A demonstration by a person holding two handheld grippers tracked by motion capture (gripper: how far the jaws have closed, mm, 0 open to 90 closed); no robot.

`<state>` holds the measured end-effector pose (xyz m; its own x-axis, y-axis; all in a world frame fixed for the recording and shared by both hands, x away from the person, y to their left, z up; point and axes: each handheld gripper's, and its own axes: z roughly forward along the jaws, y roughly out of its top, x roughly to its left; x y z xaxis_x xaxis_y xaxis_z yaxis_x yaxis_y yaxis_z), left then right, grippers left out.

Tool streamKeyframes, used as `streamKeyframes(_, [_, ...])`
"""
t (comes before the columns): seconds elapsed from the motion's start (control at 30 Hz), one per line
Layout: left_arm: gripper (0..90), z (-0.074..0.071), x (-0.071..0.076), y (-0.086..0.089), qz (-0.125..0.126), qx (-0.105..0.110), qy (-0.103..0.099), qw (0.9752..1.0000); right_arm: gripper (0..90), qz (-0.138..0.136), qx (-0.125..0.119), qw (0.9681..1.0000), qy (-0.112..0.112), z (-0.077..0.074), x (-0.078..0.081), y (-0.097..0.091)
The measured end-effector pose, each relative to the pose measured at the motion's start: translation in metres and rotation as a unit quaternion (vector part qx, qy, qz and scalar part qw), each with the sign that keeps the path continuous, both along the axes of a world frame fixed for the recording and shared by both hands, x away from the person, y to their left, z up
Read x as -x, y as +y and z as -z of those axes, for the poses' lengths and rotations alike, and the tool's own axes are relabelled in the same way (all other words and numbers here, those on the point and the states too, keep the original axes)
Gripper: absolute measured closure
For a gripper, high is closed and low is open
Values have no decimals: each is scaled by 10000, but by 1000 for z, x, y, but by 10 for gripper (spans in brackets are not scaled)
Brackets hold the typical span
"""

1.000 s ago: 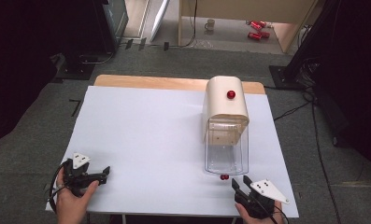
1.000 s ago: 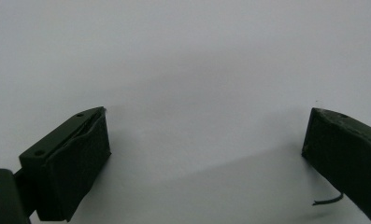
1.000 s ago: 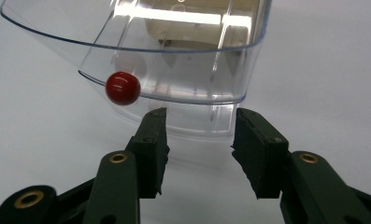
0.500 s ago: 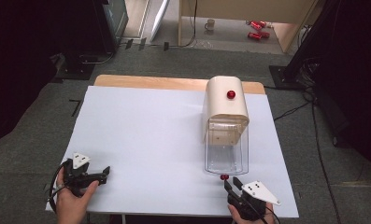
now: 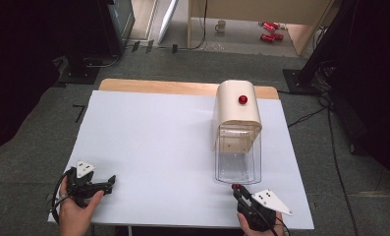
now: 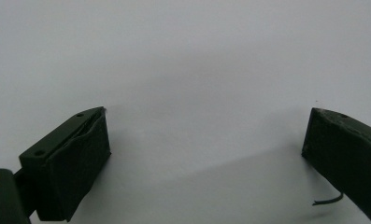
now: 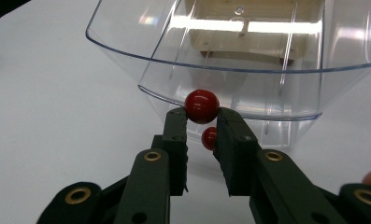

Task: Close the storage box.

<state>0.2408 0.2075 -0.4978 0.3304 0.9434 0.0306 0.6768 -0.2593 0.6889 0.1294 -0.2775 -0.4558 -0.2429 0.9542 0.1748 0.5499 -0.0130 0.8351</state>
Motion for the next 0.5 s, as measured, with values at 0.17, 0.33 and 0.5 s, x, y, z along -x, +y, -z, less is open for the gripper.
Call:
streamKeyframes(0.17, [9, 0, 0, 0, 0, 1, 3, 10000, 762, 34, -38, 10000, -37, -4, 2, -2])
streamKeyframes(0.33, [9, 0, 0, 0, 0, 0, 2, 10000, 766, 17, -41, 10000, -77, -7, 2, 0])
streamKeyframes(0.5, [9, 0, 0, 0, 0, 1, 8, 10000, 768, 88, -63, 9998, -152, -13, 3, 1])
